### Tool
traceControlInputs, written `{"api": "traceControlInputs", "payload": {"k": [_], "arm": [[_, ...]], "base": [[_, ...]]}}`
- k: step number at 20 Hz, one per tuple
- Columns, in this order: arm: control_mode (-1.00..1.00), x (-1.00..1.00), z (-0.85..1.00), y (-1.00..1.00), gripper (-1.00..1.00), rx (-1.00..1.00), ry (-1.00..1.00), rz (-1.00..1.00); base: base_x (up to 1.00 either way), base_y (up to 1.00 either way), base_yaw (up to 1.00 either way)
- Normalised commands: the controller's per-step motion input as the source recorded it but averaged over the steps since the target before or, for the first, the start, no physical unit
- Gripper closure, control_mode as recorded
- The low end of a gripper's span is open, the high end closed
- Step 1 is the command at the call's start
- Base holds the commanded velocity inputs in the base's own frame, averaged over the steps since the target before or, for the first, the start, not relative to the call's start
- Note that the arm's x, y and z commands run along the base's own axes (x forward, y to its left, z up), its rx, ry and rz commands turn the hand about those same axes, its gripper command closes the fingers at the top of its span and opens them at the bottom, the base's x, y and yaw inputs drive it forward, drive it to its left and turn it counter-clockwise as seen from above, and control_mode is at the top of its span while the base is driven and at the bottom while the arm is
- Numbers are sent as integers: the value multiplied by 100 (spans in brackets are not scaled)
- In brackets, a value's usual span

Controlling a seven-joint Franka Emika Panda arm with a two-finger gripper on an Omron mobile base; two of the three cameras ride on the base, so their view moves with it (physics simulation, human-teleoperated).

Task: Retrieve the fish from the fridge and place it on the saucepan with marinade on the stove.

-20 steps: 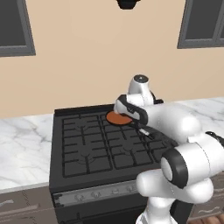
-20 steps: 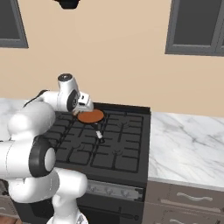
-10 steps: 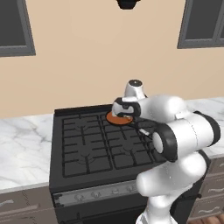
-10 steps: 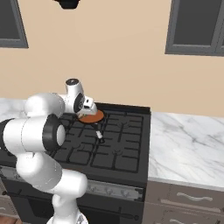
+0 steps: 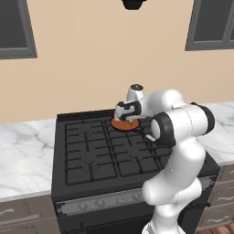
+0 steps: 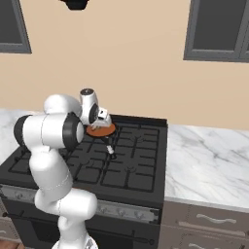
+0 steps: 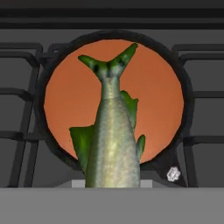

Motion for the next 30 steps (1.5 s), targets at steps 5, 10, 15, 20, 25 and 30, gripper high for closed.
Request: {"api": "traceControlInputs", "payload": {"k": [5, 10, 15, 20, 25, 30], "arm": [[-100, 48, -24, 0, 100, 0, 6, 0], [-100, 48, -31, 3, 100, 0, 7, 0], [-100, 37, -30, 1, 100, 0, 8, 0], [-100, 12, -26, 0, 100, 0, 4, 0], [-100, 1, -6, 0, 100, 0, 0, 0], [-100, 0, 0, 0, -100, 0, 0, 0]], "base": [[0, 0, 0], [0, 0, 0], [0, 0, 0], [0, 0, 0], [0, 0, 0], [0, 0, 0]]}}
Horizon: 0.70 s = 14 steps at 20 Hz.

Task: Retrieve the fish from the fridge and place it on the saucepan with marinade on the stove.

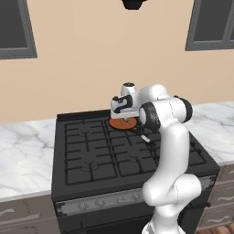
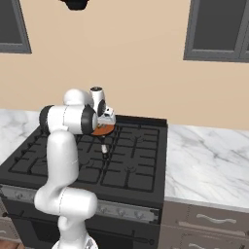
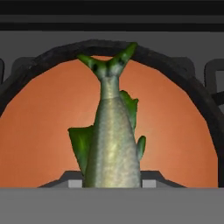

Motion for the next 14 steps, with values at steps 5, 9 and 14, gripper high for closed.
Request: {"api": "traceControlInputs", "payload": {"k": [5, 9, 14], "arm": [[-100, 0, 0, 0, -100, 0, 0, 0], [-100, -5, 9, 0, -100, 0, 0, 0], [-100, -40, 36, 0, -100, 0, -2, 0]], "base": [[0, 0, 0], [0, 0, 0], [0, 0, 0]]}}
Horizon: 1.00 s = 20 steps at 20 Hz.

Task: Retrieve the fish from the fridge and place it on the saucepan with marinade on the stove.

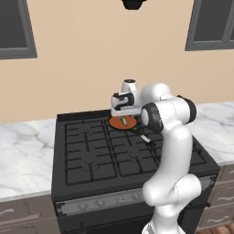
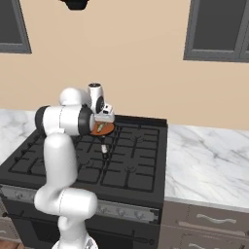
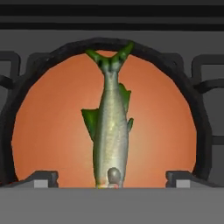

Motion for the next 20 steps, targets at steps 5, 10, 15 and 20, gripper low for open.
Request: {"api": "traceControlInputs", "payload": {"k": [5, 10, 15, 20], "arm": [[-100, -88, 45, -1, -100, -1, -15, -1], [-100, -100, 52, -8, -100, 0, -15, 0], [-100, -100, 67, -8, -100, 0, -5, -1], [-100, -100, 49, -2, -100, -1, -1, -5]], "base": [[0, 0, 0], [0, 0, 0], [0, 0, 0], [0, 0, 0]]}}
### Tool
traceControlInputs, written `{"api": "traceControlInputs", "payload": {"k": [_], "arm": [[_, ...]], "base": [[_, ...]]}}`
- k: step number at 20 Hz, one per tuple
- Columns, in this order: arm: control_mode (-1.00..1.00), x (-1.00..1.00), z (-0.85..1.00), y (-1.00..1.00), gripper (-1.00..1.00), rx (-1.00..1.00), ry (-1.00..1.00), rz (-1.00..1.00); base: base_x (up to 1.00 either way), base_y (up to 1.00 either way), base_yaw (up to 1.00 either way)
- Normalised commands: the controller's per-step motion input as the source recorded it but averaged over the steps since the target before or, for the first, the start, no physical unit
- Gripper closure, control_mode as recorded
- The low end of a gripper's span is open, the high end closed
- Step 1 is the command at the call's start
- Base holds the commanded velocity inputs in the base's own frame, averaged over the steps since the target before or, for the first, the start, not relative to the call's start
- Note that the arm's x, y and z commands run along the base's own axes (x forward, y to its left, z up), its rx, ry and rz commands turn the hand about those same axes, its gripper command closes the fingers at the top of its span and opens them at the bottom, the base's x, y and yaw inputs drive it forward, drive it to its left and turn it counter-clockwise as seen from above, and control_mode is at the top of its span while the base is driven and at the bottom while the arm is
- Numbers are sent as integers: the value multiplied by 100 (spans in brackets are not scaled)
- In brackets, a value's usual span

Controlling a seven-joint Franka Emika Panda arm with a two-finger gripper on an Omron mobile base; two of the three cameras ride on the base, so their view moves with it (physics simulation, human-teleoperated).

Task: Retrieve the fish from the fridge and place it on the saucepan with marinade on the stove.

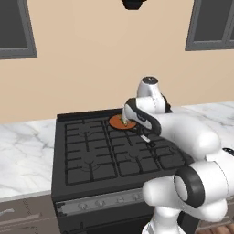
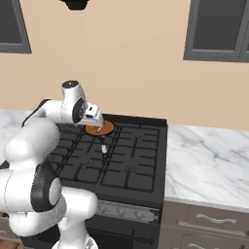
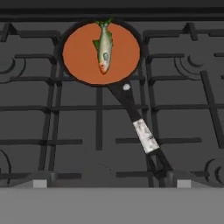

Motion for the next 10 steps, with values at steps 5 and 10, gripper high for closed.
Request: {"api": "traceControlInputs", "payload": {"k": [5, 10], "arm": [[-100, -100, 53, -9, -100, 0, -2, -1], [-100, -100, 67, -10, -100, 0, -8, 0]], "base": [[0, 0, 0], [0, 0, 0]]}}
